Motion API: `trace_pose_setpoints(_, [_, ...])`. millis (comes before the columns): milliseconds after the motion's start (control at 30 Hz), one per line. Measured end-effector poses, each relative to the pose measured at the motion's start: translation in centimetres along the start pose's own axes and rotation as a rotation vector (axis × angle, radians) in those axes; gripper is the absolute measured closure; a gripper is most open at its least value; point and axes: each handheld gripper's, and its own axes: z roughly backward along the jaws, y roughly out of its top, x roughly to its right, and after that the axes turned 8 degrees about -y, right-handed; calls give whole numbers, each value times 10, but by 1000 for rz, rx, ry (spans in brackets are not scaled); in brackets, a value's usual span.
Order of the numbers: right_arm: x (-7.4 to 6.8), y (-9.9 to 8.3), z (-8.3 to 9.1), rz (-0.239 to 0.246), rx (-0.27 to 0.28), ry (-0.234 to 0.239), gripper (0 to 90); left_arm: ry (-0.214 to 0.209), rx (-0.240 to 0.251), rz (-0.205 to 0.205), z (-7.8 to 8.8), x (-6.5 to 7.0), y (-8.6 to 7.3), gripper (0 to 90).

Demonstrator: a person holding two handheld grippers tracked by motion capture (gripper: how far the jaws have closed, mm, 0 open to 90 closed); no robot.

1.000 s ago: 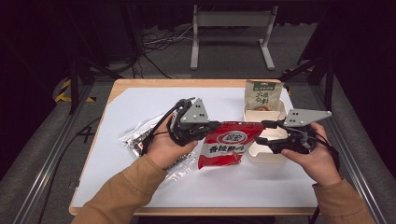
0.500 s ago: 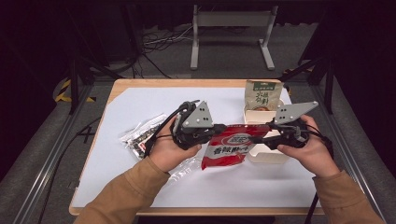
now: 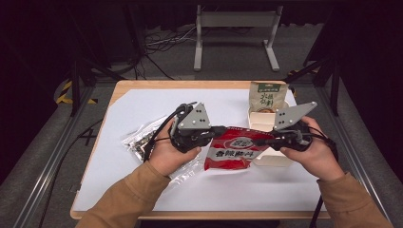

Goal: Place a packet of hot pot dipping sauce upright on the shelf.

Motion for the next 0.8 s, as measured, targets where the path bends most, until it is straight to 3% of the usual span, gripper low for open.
trace_pose_setpoints(233, [7,9,2,-29,0,33,891,14,24,5,4,-2,-5,870])
trace_pose_setpoints(300, [9,12,2,-35,-3,36,891,17,25,20,4,-3,-8,742])
trace_pose_setpoints(333, [10,13,3,-36,-2,38,892,19,29,24,4,-3,-10,742])
trace_pose_setpoints(400, [13,17,6,-46,12,51,892,35,46,41,5,-4,-13,628])
trace_pose_setpoints(533, [17,21,10,-46,25,46,892,68,52,67,8,-6,-19,523])
trace_pose_setpoints(800, [28,31,24,-46,37,34,892,84,60,114,15,-13,-36,486])
